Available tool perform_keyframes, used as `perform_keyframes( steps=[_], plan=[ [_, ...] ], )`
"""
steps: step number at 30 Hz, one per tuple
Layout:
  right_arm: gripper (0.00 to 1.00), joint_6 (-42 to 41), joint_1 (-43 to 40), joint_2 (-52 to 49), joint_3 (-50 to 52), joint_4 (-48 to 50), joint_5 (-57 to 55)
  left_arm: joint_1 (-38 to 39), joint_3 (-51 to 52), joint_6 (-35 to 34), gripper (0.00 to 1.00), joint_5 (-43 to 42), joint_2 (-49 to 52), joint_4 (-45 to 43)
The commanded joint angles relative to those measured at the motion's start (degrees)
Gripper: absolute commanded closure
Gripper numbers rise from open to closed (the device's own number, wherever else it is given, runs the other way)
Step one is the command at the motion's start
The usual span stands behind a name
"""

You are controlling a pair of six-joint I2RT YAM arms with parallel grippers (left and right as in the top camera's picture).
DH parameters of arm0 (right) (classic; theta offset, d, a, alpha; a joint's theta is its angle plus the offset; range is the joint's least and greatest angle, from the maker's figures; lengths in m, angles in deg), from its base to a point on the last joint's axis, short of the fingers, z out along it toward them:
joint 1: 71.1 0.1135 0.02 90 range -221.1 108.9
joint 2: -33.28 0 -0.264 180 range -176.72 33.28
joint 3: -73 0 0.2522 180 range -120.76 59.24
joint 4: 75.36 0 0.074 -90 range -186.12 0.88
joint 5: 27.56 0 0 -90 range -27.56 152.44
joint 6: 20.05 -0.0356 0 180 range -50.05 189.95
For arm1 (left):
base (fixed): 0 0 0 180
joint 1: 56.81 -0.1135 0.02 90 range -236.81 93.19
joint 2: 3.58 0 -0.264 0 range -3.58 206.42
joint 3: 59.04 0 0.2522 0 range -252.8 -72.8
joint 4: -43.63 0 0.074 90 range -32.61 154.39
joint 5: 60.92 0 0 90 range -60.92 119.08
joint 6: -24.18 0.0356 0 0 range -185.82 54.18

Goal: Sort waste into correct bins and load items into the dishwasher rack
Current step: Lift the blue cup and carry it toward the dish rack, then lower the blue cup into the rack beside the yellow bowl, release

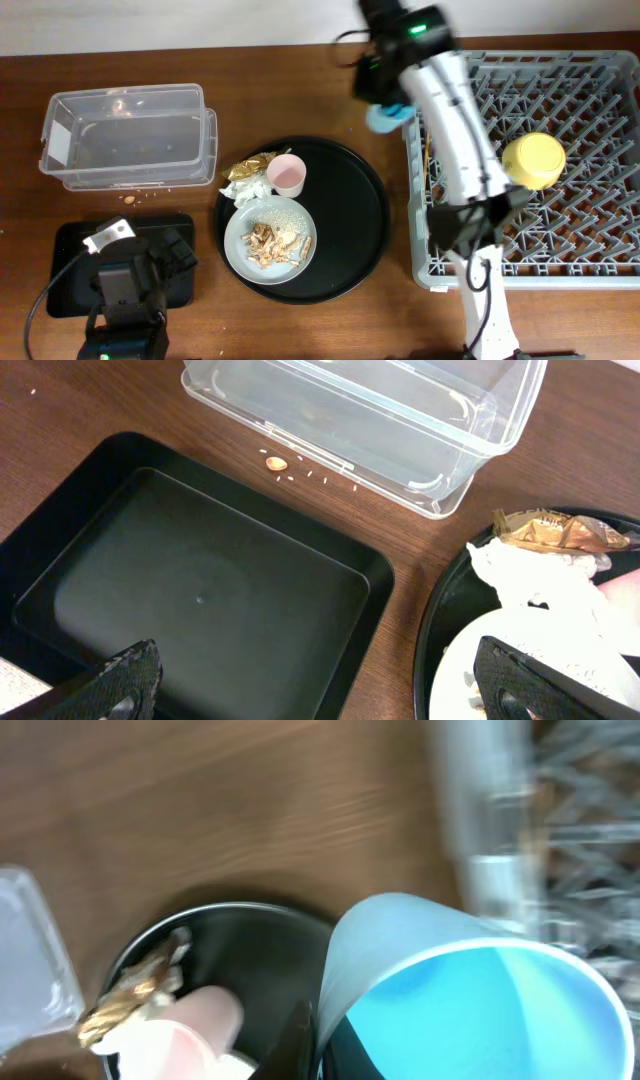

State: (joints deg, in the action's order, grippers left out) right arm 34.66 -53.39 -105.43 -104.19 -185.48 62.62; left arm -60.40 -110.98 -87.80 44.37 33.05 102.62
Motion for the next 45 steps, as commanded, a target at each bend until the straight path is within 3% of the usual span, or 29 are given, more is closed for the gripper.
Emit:
perform_keyframes(
  steps=[1, 7, 12, 17, 26, 38, 45],
  plan=[
    [0.96, 6.2, -6.3, 5.3, -4.2, -1.0, 4.2, 0.2, -0.8, -0.3, 0.01, 0.6, -0.3, -0.1],
    [0.96, 14.1, -13.9, 7.8, -4.2, -1.0, 11.9, 0.2, -0.8, -0.3, 0.01, 0.6, -0.3, -0.1],
    [0.96, 14.3, -21.8, 7.6, -1.9, -0.9, 17.4, 0.2, -0.8, -0.3, 0.01, 0.6, -0.3, -0.1],
    [0.96, 28.0, -30.6, 4.5, -1.7, 0.6, 38.2, 0.2, -0.8, -0.3, 0.01, 0.6, -0.3, -0.1],
    [0.96, 32.1, -36.2, -8.3, -1.7, 1.7, 58.4, 0.2, -0.8, -0.3, 0.01, 0.6, -0.3, -0.1],
    [0.96, 30.5, -39.6, -16.4, -1.0, -1.0, 59.4, 0.2, -0.8, -0.3, 0.01, 0.6, -0.3, -0.1],
    [0.96, 32.1, -40.3, -16.7, 9.4, 1.6, 62.1, 0.2, -0.8, -0.3, 0.01, 0.6, -0.3, -0.1]
  ],
)
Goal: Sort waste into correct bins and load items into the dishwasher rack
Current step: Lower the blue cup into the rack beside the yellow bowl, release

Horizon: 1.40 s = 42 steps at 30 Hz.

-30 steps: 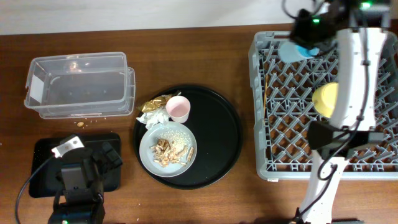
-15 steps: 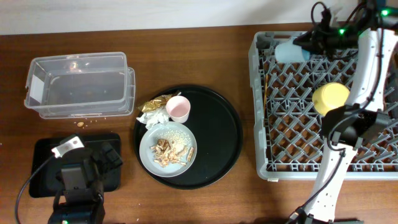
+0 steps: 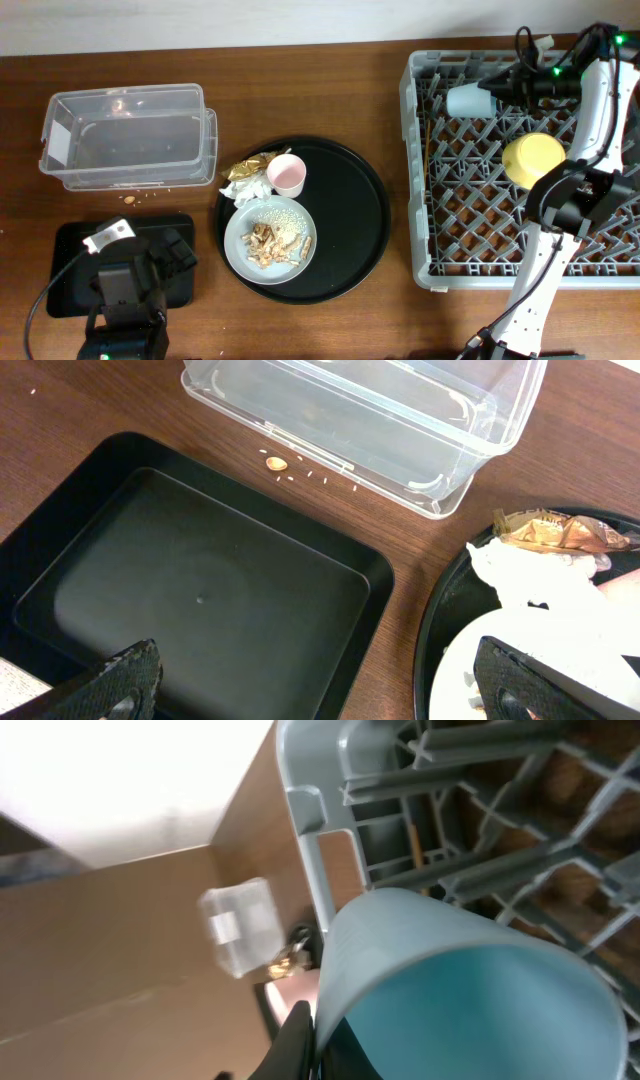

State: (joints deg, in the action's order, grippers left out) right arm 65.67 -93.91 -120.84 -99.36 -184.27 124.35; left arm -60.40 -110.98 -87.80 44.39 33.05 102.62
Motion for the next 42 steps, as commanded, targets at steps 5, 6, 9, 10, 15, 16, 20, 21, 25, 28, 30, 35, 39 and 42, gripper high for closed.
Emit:
perform_keyframes(
  steps=[5, 6, 9, 10, 15, 16, 20, 21, 25, 28, 30, 35, 39, 42],
  plan=[
    [0.96, 1.0, 0.2, -1.2, 8.4, 0.8, 2.9, 0.2, -0.8, -0.3, 0.01, 0.6, -0.3, -0.1],
    [0.96, 0.8, 0.2, -1.2, 8.4, 0.8, 1.3, 0.2, -0.8, -0.3, 0.01, 0.6, -0.3, -0.1],
    [0.91, -1.3, 0.0, -1.0, 8.3, 0.9, -5.6, 0.2, -0.8, -0.3, 0.01, 0.6, -0.3, -0.1],
    [0.90, -2.3, -0.1, -1.0, 8.1, 0.9, -8.3, 0.2, -0.8, -0.3, 0.01, 0.6, -0.3, -0.1],
    [0.82, -2.7, -1.1, 0.4, 7.8, 0.8, -11.9, 0.2, -0.8, -0.3, 0.01, 0.6, -0.3, -0.1],
    [0.81, -2.8, -1.3, 0.8, 7.8, 0.8, -12.1, 0.2, -0.8, -0.3, 0.01, 0.6, -0.3, -0.1],
    [0.79, -5.3, -2.1, 3.0, 7.5, 0.6, -18.8, 0.2, -0.8, -0.3, 0.01, 0.6, -0.3, -0.1],
    [0.78, -5.5, -2.3, 3.7, 7.5, 0.5, -19.6, 0.2, -0.8, -0.3, 0.01, 0.6, -0.3, -0.1],
    [0.70, -7.4, -2.9, 5.9, 7.4, 0.5, -22.0, 0.2, -0.8, -0.3, 0.01, 0.6, -0.3, -0.1],
    [0.64, -9.0, -3.3, 8.4, 7.3, 0.4, -26.4, 0.2, -0.8, -0.3, 0.01, 0.6, -0.3, -0.1],
    [0.59, -10.4, -3.3, 10.2, 7.0, 0.4, -29.6, 0.2, -0.8, -0.3, 0.01, 0.6, -0.3, -0.1],
    [0.50, -14.4, -3.1, 16.4, 6.4, 0.4, -38.2, 0.2, -0.8, -0.3, 0.01, 0.6, -0.3, -0.1],
    [0.49, -14.2, -1.8, 22.8, 6.4, 0.7, -43.4, 0.2, -0.8, -0.3, 0.01, 0.6, -0.3, -0.1],
    [0.50, -13.8, 0.5, 24.0, 6.4, 0.7, -44.5, 0.2, -0.8, -0.3, 0.01, 0.6, -0.3, -0.1]
  ],
)
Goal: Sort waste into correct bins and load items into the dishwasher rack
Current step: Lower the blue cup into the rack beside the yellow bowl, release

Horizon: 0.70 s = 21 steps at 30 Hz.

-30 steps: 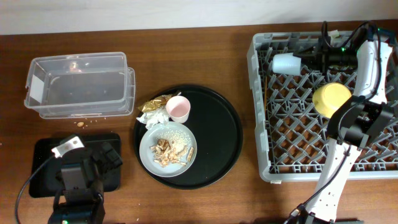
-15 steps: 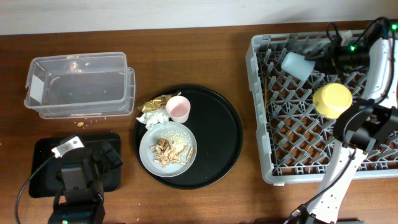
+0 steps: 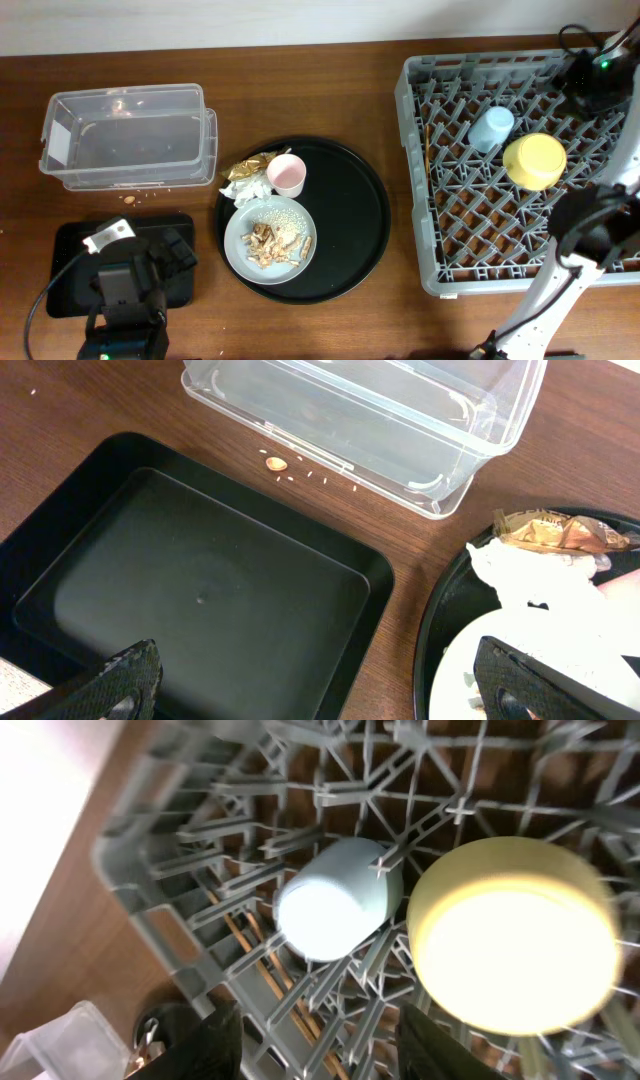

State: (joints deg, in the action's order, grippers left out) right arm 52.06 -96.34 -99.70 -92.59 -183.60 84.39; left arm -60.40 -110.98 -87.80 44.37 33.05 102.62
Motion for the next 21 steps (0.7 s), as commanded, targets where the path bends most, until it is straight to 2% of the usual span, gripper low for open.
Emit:
perform_keyframes(
  steps=[1, 2, 4, 10, 14, 21],
  plan=[
    [0.50, 0.0, 3.9, 2.9, -0.3, -0.1, -5.2, 0.2, -0.8, -0.3, 0.01, 0.6, -0.3, -0.1],
    [0.55, 0.3, 5.4, 2.8, -0.3, -0.2, -5.9, 0.2, -0.8, -0.3, 0.01, 0.6, -0.3, -0.1],
    [0.55, 0.9, 8.4, 2.7, -0.3, -0.2, -6.8, 0.2, -0.8, -0.3, 0.01, 0.6, -0.3, -0.1],
    [0.54, 1.6, 24.2, 4.0, -0.3, -0.2, -10.6, 0.2, -0.8, -0.3, 0.01, 0.6, -0.3, -0.1],
    [0.50, 1.7, 36.5, 3.5, -0.3, 0.0, -12.0, 0.2, -0.8, -0.3, 0.01, 0.6, -0.3, -0.1],
    [0.50, -8.3, 53.9, 0.3, 1.8, 4.3, -24.0, 0.2, -0.8, -0.3, 0.01, 0.6, -0.3, -0.1]
  ],
)
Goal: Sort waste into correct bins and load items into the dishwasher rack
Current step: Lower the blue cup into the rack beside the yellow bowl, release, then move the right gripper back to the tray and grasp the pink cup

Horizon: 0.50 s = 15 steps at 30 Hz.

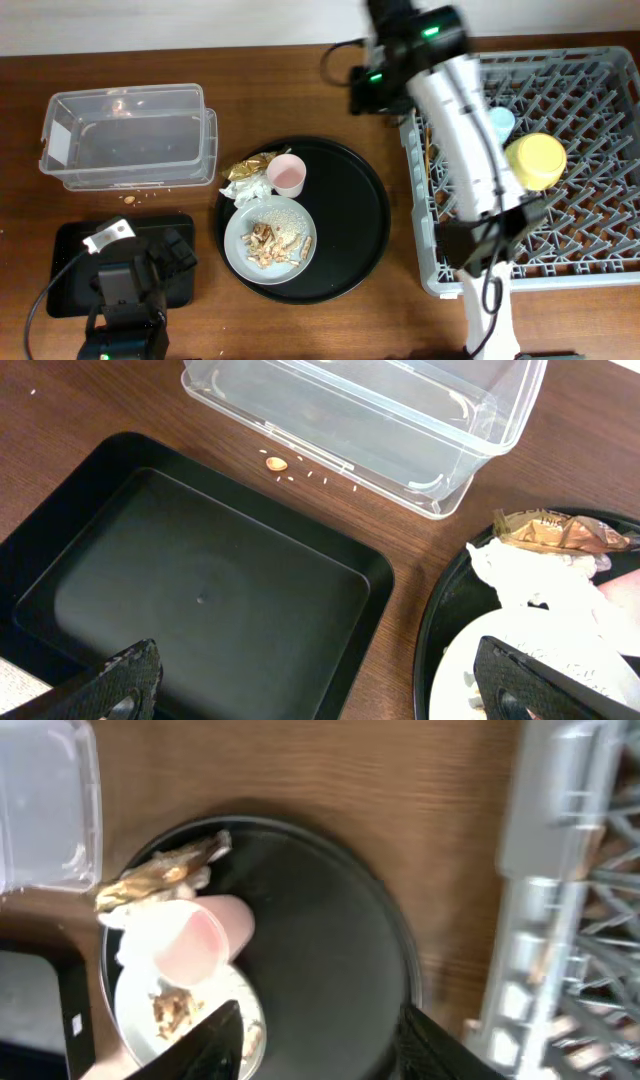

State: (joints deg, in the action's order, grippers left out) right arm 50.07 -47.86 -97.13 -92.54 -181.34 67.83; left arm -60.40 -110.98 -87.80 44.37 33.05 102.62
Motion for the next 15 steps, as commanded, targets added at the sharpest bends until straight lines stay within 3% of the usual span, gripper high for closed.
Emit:
perform_keyframes(
  steps=[1, 9, 15],
  plan=[
    [0.50, -7.3, 7.2, -2.8, 2.8, 3.8, -8.2, 0.2, -0.8, -0.3, 0.01, 0.6, -0.3, -0.1],
    [0.55, -15.7, 19.0, -6.8, 14.4, 23.7, -9.4, 0.2, -0.8, -0.3, 0.01, 0.6, -0.3, -0.1],
    [0.54, -20.9, 21.7, -6.9, 20.6, 26.8, -18.4, 0.2, -0.8, -0.3, 0.01, 0.6, -0.3, -0.1]
  ],
)
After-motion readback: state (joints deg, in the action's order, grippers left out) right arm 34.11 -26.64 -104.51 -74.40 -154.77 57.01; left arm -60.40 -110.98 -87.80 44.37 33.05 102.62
